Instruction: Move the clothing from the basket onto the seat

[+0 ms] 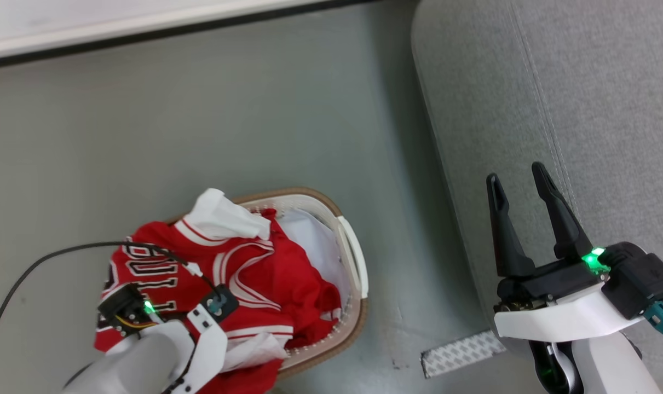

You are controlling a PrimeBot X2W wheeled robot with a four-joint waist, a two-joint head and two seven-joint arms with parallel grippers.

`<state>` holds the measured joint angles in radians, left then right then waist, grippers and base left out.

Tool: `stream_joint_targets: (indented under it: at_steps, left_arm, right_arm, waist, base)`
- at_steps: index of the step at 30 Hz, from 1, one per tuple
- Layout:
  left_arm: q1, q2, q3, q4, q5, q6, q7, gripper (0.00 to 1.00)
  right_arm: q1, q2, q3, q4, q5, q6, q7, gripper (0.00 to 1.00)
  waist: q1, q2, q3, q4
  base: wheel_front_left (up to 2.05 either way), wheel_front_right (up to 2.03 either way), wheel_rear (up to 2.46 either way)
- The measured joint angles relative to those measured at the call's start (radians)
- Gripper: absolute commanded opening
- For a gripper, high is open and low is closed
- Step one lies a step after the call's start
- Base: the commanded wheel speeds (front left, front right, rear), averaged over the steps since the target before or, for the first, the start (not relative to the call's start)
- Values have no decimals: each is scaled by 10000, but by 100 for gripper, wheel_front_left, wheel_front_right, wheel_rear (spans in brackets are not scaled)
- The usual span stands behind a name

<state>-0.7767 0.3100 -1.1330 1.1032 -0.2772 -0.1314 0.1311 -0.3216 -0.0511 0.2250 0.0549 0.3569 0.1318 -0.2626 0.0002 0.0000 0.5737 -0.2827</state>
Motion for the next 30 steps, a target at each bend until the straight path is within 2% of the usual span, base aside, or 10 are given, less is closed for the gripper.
stream_joint_targets:
  at_steps: [5, 10, 14, 22, 26, 27, 28, 30]
  left_arm:
    - [-457, 679, -1032, -903, -1152, 0, 880, 100]
    - [-1173, 1164, -1344, -1636, -1590, 0, 1308, 100]
    - [-1243, 1463, -1452, -2169, -1902, 0, 2090, 100]
    - [-1402, 2038, -1490, -3342, -1801, 0, 2913, 100]
    - [-1405, 2073, -1488, -3630, -1875, 0, 3039, 100]
    - [-1403, 2065, -1492, -3697, -1873, 0, 3074, 47]
    - [-1402, 2061, -1494, -3737, -1873, 0, 3070, 0]
    - [-1337, 2056, -1490, -3893, -1862, 2, 3058, 0]
  right_arm:
    - [-152, 0, 226, -176, 253, 0, 0, 100]
    - [-254, -2, 307, -278, 474, 0, 0, 100]
    - [-356, 2, 460, -286, 554, 0, 0, 100]
    - [-597, 2, 527, -399, 662, 0, 0, 100]
    - [-669, 2, 508, -420, 675, 0, 0, 100]
    - [-678, 2, 512, -414, 671, 0, 0, 100]
    - [-691, 2, 508, -410, 669, 0, 0, 100]
    - [-718, 4, 487, -370, 637, 0, 0, 100]
  waist:
    - [0, 0, 512, -317]
    - [0, 0, 997, -431]
    - [-1, 0, 1368, -469]
    - [-1, 0, 1993, -515]
    - [-1, -1, 2290, -506]
    - [-1, 0, 2350, -494]
    - [-1, -1, 2394, -480]
    - [-1, 0, 2416, -441]
  base:
    - [0, 0, 0]
    - [0, 0, 0]
    - [0, 0, 0]
    - [0, 0, 0]
    - [0, 0, 0]
    - [0, 0, 0]
    - [0, 0, 0]
    - [0, 0, 0]
